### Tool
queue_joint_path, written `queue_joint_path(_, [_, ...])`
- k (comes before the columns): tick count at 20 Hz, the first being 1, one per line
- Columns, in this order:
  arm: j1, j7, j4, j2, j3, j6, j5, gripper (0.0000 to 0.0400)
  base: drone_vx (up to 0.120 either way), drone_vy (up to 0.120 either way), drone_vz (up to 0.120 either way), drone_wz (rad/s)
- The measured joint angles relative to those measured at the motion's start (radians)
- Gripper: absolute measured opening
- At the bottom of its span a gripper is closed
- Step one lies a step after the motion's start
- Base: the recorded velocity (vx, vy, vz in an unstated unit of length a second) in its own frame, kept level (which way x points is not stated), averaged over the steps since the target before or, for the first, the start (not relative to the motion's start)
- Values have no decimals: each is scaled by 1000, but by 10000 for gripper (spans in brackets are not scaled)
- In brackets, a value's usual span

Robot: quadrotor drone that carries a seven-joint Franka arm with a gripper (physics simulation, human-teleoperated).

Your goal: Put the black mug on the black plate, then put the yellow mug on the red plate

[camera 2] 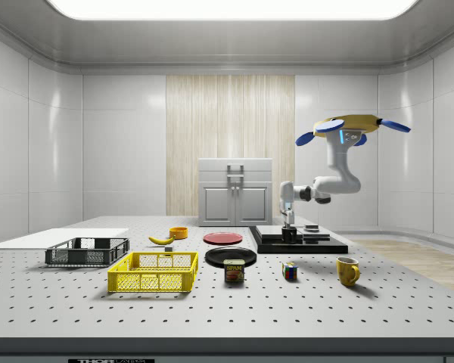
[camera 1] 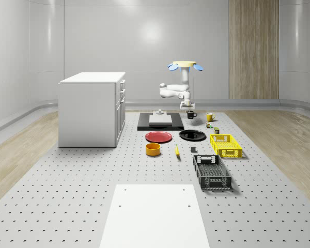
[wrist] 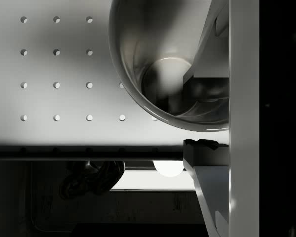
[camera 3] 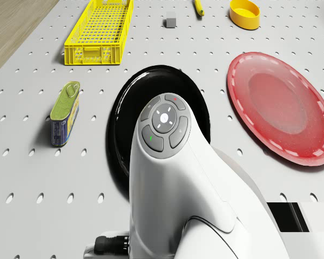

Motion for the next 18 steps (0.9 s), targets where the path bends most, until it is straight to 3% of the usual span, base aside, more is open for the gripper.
queue_joint_path(18, [-6,5,1,-28,4,26,11,110,120,0,0,0])
